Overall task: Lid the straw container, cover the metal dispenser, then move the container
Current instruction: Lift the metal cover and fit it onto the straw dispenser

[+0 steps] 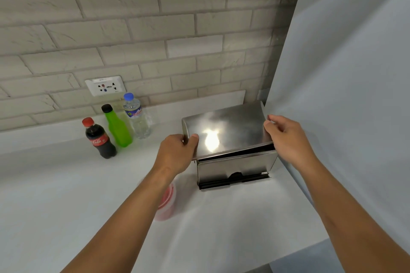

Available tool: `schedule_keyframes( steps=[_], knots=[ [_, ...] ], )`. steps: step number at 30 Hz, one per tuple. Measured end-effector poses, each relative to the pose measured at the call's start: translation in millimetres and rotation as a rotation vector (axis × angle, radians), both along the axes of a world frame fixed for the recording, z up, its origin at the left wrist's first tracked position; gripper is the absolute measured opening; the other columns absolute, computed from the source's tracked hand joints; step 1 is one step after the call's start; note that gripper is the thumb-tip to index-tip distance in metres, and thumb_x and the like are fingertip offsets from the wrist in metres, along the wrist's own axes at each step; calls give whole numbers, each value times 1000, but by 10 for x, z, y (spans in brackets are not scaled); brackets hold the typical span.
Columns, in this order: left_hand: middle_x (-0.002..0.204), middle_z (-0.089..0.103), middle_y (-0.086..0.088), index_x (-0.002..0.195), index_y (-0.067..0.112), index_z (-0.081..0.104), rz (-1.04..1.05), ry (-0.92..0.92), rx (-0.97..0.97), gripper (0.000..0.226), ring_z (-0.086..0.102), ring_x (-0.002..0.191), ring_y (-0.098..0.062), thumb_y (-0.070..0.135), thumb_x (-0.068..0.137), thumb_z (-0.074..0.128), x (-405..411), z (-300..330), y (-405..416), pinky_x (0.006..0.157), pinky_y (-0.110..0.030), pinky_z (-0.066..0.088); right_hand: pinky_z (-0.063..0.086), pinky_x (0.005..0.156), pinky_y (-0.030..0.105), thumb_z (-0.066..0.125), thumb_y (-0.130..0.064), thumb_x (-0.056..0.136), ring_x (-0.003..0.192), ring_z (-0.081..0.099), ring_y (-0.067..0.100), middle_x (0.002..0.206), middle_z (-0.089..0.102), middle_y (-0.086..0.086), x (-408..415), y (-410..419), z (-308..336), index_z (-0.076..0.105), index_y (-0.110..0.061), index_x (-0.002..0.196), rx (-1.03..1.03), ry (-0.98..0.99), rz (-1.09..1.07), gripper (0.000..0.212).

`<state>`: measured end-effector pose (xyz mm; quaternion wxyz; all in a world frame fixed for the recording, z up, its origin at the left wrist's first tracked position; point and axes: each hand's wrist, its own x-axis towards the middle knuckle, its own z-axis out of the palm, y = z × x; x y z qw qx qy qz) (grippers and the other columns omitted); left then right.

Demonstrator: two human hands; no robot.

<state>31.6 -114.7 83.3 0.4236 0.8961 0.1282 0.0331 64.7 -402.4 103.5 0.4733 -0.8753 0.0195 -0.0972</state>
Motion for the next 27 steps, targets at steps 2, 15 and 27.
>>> schedule_keyframes(
  steps=[2, 15, 27],
  knots=[
    [56, 58, -4, 62, 6, 60, -12, 55, 21, 57, 54, 56, -23, 47, 102, 53, 53, -50, -35, 52, -28, 40, 55, 76, 29, 56, -34, 105, 90, 70, 25, 91, 75, 15, 92, 16, -49, 73, -4, 107, -47, 19, 14, 35],
    [41, 54, 5, 45, 16, 58, -17, 147, -21, 60, 53, 47, -17, 46, 97, 57, 205, -178, -64, 54, -25, 41, 36, 52, 26, 53, -39, 102, 42, 46, 3, 54, 56, -5, 289, -108, -403, 64, -11, 72, -92, 144, 86, 43],
    [64, 67, -8, 57, 11, 62, -28, 176, 17, 56, 67, 67, -32, 53, 95, 57, 226, -141, -165, 77, -37, 59, 43, 69, 23, 58, -46, 103, 73, 53, 5, 82, 61, -12, 398, -333, -496, 66, -24, 90, -24, 190, 166, 26]
  ],
)
